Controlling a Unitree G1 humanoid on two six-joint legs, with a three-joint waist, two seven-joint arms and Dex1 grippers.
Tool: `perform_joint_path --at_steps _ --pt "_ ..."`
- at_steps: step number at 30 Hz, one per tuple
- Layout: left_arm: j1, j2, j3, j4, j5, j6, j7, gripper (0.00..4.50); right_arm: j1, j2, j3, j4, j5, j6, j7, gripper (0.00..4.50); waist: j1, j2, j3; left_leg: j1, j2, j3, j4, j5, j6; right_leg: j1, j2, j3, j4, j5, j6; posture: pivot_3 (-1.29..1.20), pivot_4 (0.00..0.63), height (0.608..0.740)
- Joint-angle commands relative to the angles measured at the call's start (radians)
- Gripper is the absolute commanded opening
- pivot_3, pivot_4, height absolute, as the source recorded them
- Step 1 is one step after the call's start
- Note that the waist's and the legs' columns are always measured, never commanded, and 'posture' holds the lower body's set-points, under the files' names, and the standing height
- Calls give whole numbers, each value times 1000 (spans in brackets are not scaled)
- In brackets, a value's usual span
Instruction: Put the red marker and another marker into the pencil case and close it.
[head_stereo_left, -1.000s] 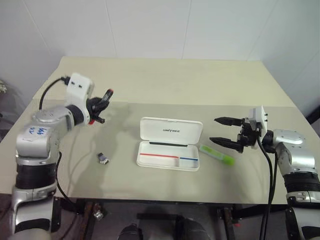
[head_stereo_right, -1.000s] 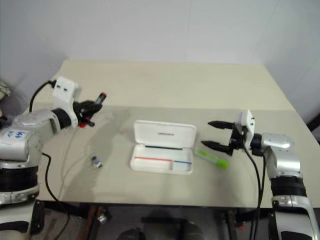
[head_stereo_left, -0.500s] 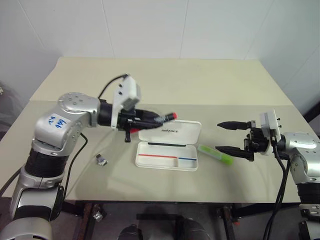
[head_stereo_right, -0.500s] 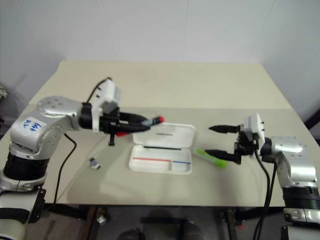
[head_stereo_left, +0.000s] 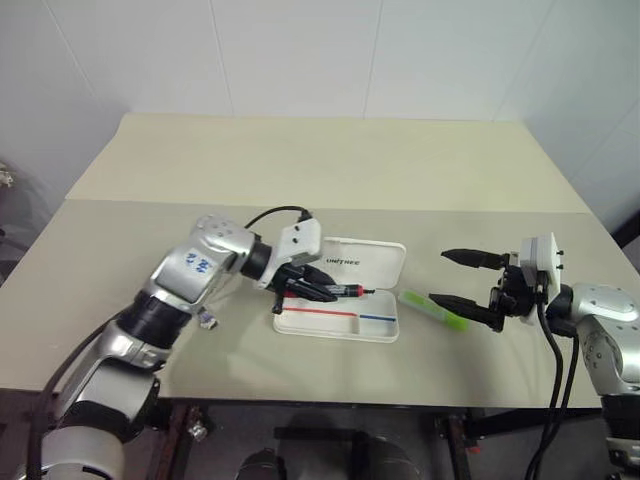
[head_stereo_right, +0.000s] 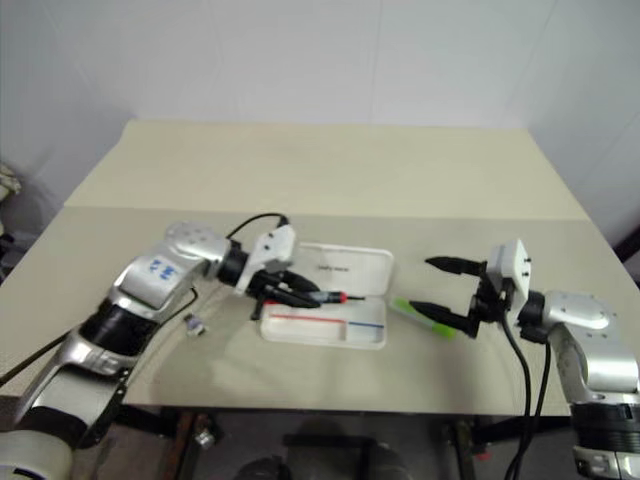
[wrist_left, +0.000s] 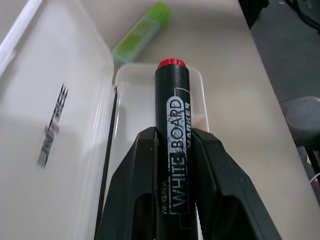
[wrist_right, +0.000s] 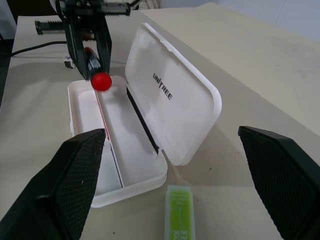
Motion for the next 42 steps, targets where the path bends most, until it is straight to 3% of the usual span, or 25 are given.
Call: perform_joint_path --at_steps 1,14,26,35,42 --pt "-52 -44 -16 80 61 -63 1 582 25 -12 -50 -62 30 11 -30 4500 5 0 0 0 0 0 0 0 0 0 0 0 0 0 0 0 150 740" --pt "-95 -153 -16 230 163 -133 -5 582 102 -14 -78 -146 47 38 -102 4500 16 0 0 0 0 0 1 -2 3 0 0 0 0 0 0 0 150 740" --pt "-69 -182 -3 217 177 -114 -8 4475 91 -19 -64 -145 45 46 -121 4500 16 0 0 0 0 0 1 -2 3 0 0 0 0 0 0 0 150 740" --pt "44 -141 106 -22 75 -55 0 4475 76 -32 -7 -91 -43 56 -141 4500 14 0 0 0 0 0 1 -2 4 0 0 0 1 0 0 0 150 740" --pt "209 -40 204 -256 -26 37 7 4475 -14 -53 72 79 -169 6 -123 4500 5 0 0 2 0 1 1 -1 4 0 0 2 3 0 0 0 150 740"
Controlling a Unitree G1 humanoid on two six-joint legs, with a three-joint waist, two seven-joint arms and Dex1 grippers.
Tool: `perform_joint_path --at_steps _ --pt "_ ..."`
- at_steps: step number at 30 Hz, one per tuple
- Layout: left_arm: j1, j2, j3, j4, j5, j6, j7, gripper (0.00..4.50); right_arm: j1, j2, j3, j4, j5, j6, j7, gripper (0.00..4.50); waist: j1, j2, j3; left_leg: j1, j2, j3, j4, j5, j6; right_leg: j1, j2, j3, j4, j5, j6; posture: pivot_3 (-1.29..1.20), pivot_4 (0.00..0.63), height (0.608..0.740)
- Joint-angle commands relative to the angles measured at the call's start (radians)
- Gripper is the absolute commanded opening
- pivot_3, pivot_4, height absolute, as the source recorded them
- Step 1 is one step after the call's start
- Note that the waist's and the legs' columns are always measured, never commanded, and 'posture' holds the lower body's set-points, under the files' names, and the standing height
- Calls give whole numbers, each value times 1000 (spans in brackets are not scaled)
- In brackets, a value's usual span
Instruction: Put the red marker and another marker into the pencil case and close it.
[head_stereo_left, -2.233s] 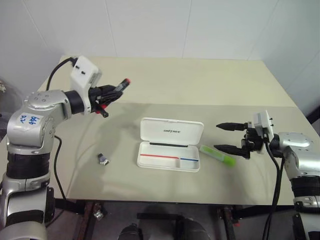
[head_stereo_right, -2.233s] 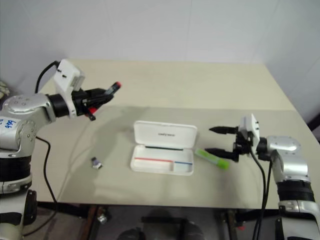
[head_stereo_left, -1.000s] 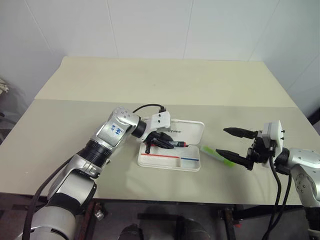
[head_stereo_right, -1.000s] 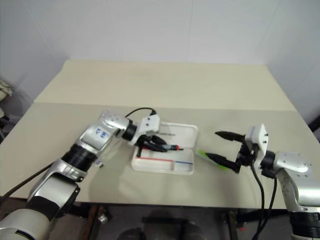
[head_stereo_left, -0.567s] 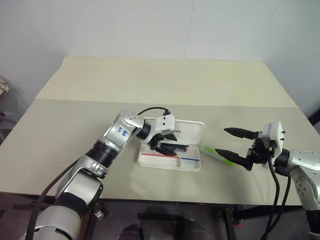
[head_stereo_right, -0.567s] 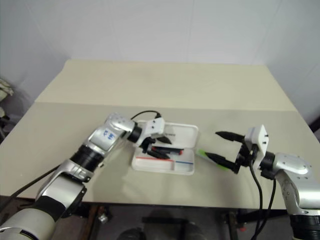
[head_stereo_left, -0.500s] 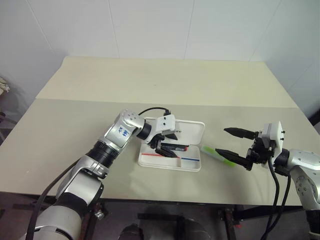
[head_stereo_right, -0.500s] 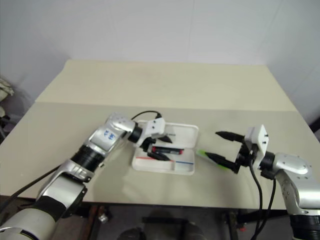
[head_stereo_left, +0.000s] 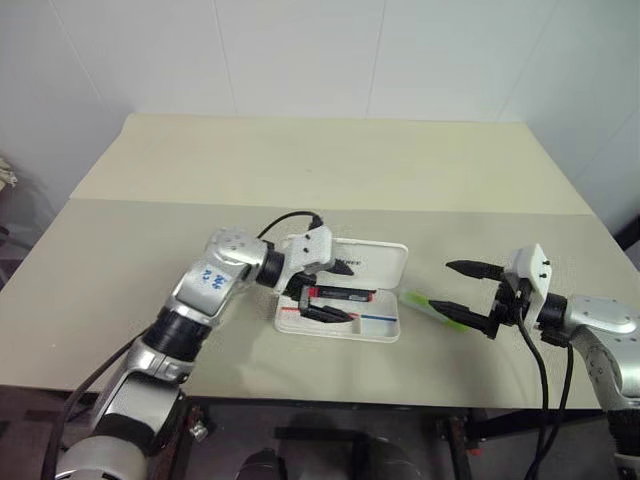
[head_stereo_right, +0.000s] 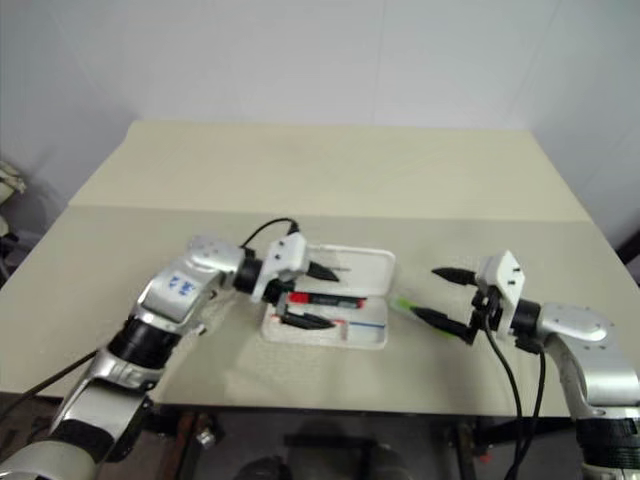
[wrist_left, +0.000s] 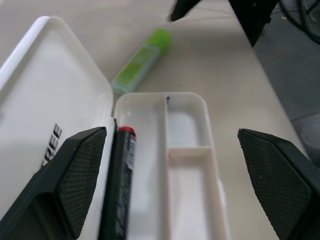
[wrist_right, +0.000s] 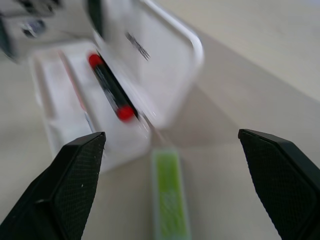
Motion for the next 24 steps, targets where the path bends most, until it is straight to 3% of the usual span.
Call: perform_joint_path --at_steps 1,6,13,24 --pt "69 18 99 -146 -113 66 23 4475 -47 -19 33 68 -49 -45 30 4500 -1 0 0 0 0 0 0 0 0 0 0 0 0 0 0 0 150 740" --pt "192 98 199 -276 -244 169 15 4475 -117 -14 95 173 -96 -65 78 4500 -13 0 0 0 0 0 0 0 0 0 0 1 1 0 0 0 150 740" --pt "353 164 376 -354 -401 143 13 4475 -157 -2 145 236 -135 -97 126 4500 -16 0 0 0 0 0 0 1 -1 0 0 1 1 0 0 0 150 740" --pt "479 218 561 -292 -433 -17 8 4475 -121 65 181 194 -175 -48 34 4500 -17 0 0 1 0 0 0 1 -2 0 0 0 1 0 -1 0 150 740"
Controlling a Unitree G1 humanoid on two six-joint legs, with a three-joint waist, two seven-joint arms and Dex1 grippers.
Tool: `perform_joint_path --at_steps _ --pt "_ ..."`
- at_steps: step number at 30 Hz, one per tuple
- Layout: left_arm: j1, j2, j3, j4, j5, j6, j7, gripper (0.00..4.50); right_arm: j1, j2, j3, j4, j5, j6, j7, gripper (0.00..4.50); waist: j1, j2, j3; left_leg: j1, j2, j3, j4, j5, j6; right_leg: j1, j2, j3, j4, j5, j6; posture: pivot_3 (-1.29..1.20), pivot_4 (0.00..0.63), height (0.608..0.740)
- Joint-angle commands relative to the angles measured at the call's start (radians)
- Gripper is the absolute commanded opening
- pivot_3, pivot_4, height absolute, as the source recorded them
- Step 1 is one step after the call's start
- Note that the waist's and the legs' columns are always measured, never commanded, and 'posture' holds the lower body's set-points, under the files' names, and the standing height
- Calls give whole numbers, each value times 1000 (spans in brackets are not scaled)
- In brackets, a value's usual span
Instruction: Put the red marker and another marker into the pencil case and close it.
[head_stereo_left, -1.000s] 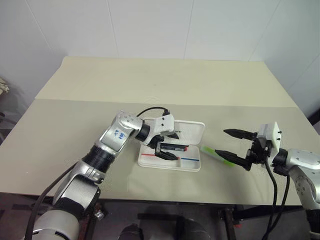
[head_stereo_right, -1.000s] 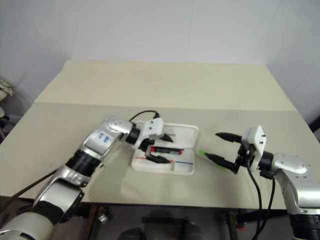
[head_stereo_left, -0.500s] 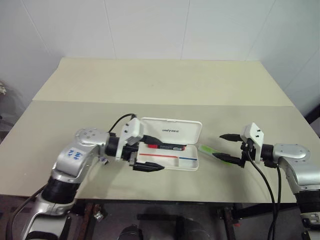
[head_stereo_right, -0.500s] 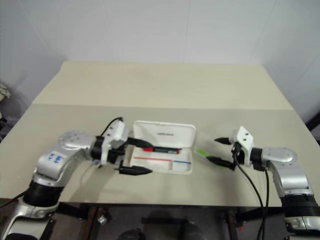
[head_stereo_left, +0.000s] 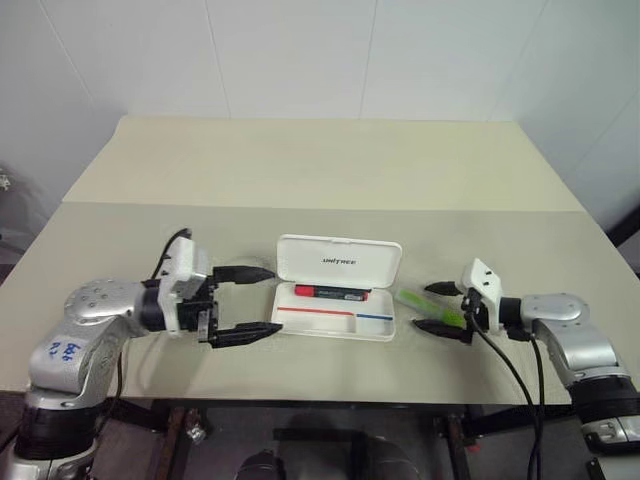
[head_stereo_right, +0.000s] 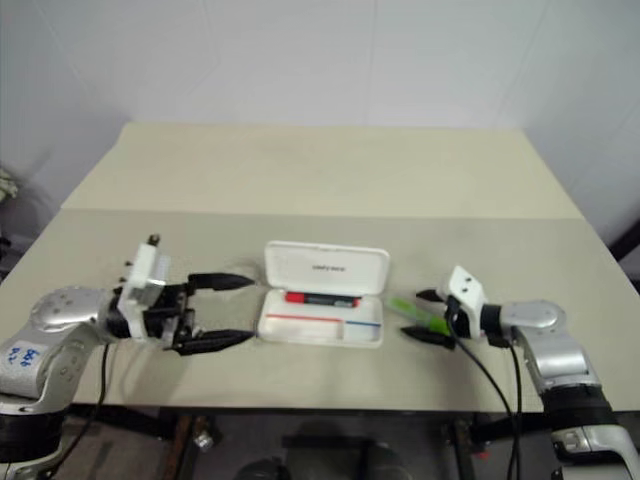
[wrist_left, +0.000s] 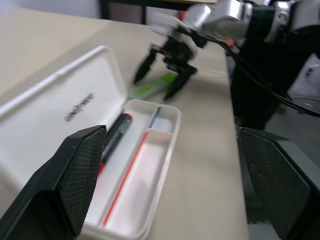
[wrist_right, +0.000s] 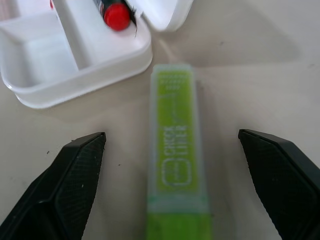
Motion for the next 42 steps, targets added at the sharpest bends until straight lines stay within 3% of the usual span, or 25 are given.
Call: perform_joint_path --at_steps 1,9,12,21,33,42 --pt "16 32 63 38 -36 -68 -38 4475 14 11 -8 -38 -2 8 -30 4500 0 0 0 0 0 0 0 0 0 0 0 0 0 0 0 0 150 740" --pt "58 88 135 144 -131 -92 -160 4475 41 25 0 -56 -19 40 -94 4500 -8 -1 -1 2 1 1 0 0 0 0 0 0 1 -1 -1 0 150 740" --pt "77 117 141 189 -131 -116 -226 4500 35 32 5 -41 -37 61 -135 3912 -11 -2 -2 2 1 1 0 0 0 0 0 0 1 -1 -2 0 150 740" --pt "90 158 166 280 -132 -188 -332 4500 24 38 -3 -46 -27 90 -148 1106 -22 -4 -2 2 1 1 0 2 0 1 -2 -1 0 0 -5 0 150 740" --pt "129 199 199 322 -128 -249 -324 4500 -136 31 -79 -10 -21 17 -221 1116 -28 -1 -1 0 1 2 -3 0 -1 -3 -2 -2 1 0 -4 0 150 740" --pt "121 194 198 324 -136 -260 -320 4500 -293 36 -103 -113 15 22 -239 1116 -25 -1 0 -2 2 4 -6 -1 -1 -6 -1 -2 1 0 -4 0 150 740"
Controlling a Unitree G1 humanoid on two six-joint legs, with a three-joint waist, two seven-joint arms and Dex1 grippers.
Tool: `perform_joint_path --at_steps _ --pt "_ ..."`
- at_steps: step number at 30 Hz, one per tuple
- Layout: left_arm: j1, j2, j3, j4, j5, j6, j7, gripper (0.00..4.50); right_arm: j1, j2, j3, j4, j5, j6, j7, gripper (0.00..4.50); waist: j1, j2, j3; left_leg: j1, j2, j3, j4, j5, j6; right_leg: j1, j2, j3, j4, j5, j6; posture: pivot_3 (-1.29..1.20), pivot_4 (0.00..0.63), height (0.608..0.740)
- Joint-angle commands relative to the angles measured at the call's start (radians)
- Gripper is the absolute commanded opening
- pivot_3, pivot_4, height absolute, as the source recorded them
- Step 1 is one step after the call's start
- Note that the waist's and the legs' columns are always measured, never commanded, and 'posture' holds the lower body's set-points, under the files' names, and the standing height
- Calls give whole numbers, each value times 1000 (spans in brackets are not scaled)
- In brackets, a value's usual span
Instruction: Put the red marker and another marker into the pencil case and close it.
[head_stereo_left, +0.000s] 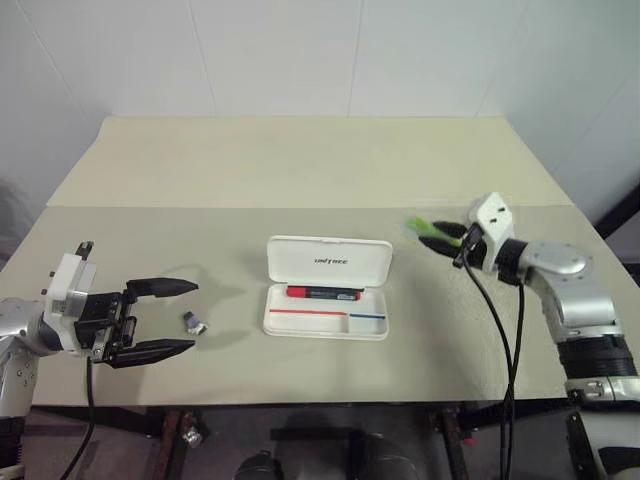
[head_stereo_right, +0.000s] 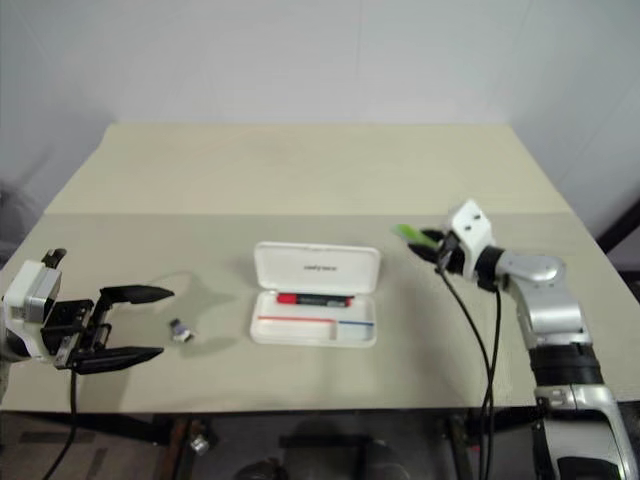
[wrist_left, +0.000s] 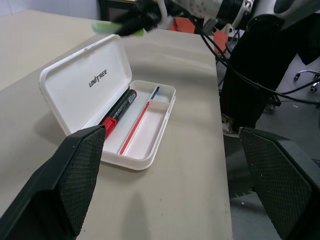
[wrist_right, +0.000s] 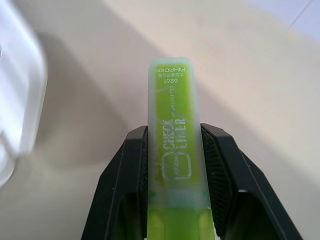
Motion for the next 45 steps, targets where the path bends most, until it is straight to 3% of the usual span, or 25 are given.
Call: perform_joint_path --at_steps 1,8,15,23,31,45 --pt "-13 13 25 -7 -13 -16 -2 4500 -60 10 -33 -126 67 24 6 1116 0 0 0 0 0 0 0 0 0 0 0 0 0 0 0 0 150 740" --pt "-57 2 -1 62 5 -68 -37 4500 -87 33 55 -441 262 281 100 1116 1 0 0 -1 1 0 -1 -1 0 0 1 0 0 0 0 0 150 740" --pt "-161 -27 -31 201 19 -154 -55 4500 -109 3 253 -548 211 370 194 1116 3 0 0 -1 1 0 1 -2 2 0 0 0 0 0 0 0 150 740" --pt "-205 -42 -75 275 38 -208 -69 4500 -125 74 449 -512 88 402 181 1116 1 0 0 -3 1 1 1 -2 1 -2 2 0 1 0 0 0 150 740" --pt "-164 -60 -84 242 32 -226 -55 4500 -118 168 559 -556 29 453 129 1116 0 -1 -1 -9 1 2 4 0 -1 -9 2 0 3 0 1 0 150 740" --pt "-138 -61 -77 190 21 -216 -33 4500 -109 240 567 -491 -50 460 89 1116 1 -1 -1 -12 1 2 5 0 -1 -11 2 0 3 1 1 0 150 740"
